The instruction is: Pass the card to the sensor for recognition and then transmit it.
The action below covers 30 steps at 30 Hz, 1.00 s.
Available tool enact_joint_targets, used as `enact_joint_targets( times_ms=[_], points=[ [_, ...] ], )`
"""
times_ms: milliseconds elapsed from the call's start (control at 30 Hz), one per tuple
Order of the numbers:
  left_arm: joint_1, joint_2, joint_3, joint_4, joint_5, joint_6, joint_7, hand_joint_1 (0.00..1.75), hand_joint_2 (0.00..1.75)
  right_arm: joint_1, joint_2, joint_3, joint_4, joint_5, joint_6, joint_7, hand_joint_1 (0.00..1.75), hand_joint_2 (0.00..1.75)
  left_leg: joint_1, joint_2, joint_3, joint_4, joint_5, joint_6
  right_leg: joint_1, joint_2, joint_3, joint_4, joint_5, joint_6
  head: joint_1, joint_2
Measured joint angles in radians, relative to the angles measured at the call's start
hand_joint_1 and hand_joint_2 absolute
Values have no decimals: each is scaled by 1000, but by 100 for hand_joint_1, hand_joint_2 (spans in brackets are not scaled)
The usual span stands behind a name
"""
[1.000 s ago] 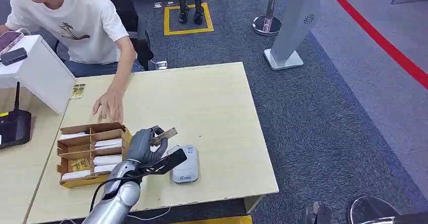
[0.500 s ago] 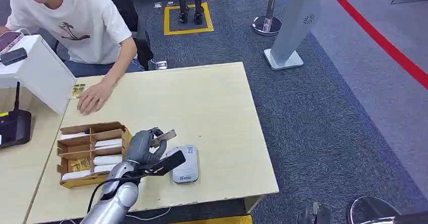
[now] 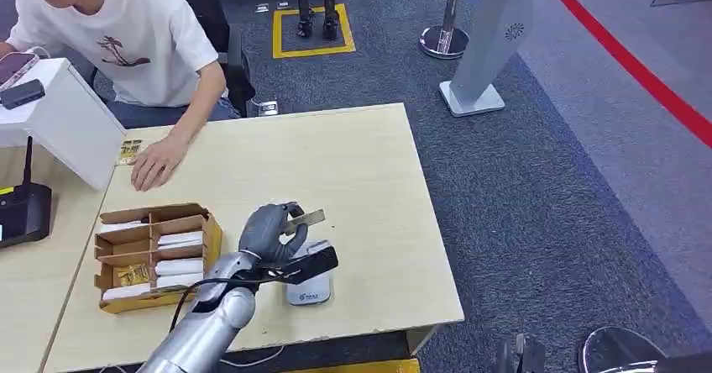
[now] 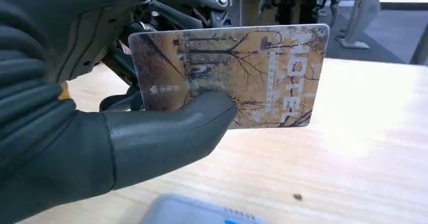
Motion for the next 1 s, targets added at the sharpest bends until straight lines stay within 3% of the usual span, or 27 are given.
enact_joint_targets(
  times_ms=[500, 1000],
  points=[
    [52, 15, -46, 3, 45, -2, 11, 175, 175, 0, 9, 0, 27, -21, 1, -8, 0, 0, 0, 0, 0, 0, 0, 0, 0, 0, 0, 0, 0, 0, 0, 0],
    [163, 129, -40, -117, 61, -19, 63, 175, 175, -3, 14, 0, 37, -48, 18, -11, 0, 0, 0, 0, 0, 0, 0, 0, 0, 0, 0, 0, -1, 0, 0, 0]
  ],
)
